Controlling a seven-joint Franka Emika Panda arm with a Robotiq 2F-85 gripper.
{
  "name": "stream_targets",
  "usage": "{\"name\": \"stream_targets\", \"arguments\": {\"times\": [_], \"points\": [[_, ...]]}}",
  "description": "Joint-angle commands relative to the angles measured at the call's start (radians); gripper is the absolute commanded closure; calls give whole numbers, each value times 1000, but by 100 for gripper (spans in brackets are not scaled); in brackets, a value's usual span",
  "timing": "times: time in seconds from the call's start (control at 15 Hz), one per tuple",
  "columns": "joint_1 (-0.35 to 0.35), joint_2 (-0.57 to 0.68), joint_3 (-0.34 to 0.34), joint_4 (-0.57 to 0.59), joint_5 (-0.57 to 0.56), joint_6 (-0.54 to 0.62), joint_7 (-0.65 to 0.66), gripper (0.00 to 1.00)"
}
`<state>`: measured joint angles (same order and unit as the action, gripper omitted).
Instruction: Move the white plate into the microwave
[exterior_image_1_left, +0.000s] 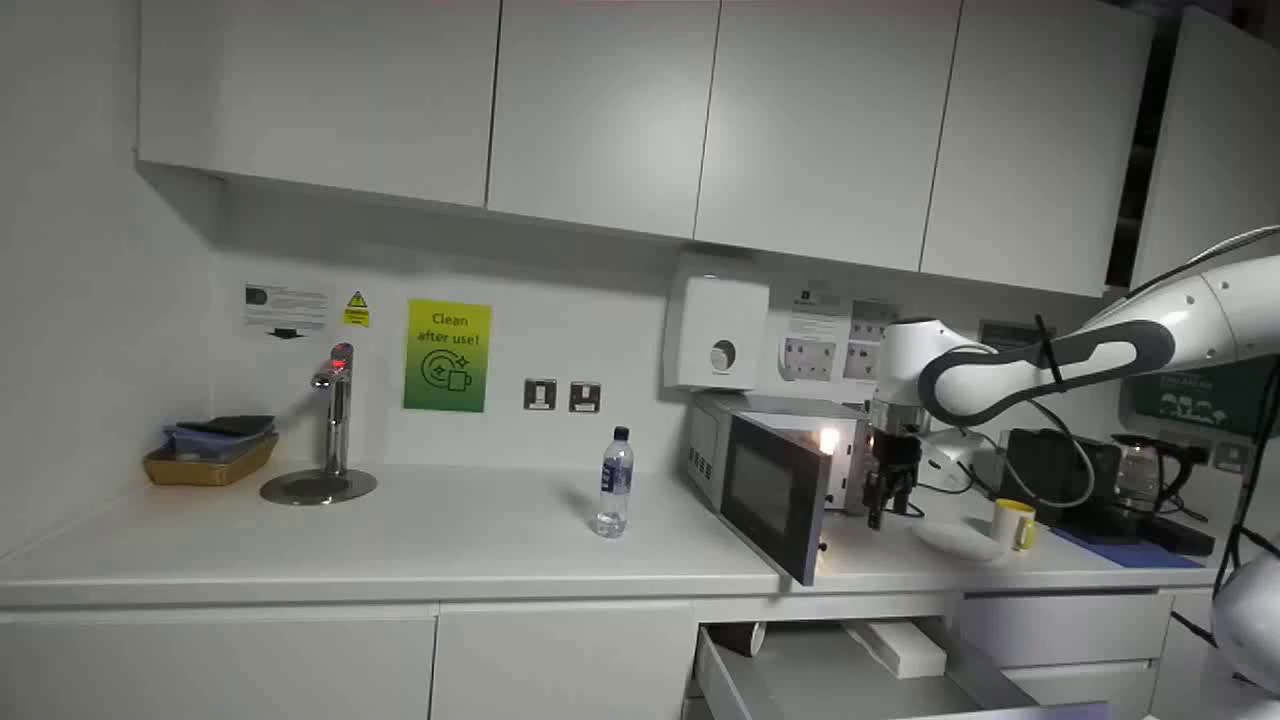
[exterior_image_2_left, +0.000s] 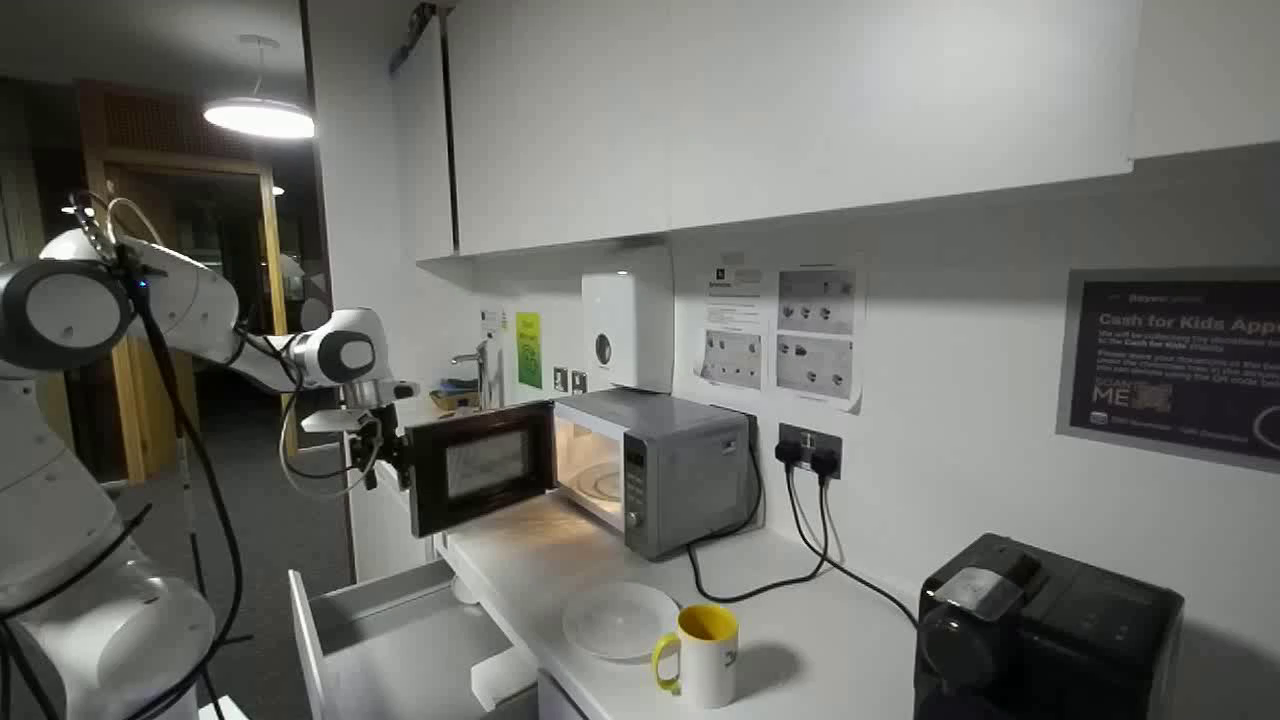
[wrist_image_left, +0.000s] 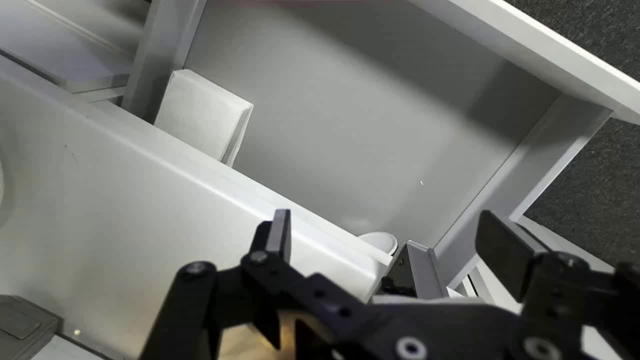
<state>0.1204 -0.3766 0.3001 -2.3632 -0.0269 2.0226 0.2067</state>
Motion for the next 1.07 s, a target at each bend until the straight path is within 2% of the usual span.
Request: {"name": "stream_targets", "arguments": {"times": [0.0, 0.27, 0.47, 0.73, 1.0], "points": [[22, 3, -20, 2, -9, -2, 7, 0], [18, -8, -25, -10, -9, 4, 13, 0], [-2, -49, -56, -44, -8, 4, 25, 0], [-39, -169, -134, -139, -7, -4, 33, 0], [-124, -359, -217, -283, -34, -27, 44, 0]]}}
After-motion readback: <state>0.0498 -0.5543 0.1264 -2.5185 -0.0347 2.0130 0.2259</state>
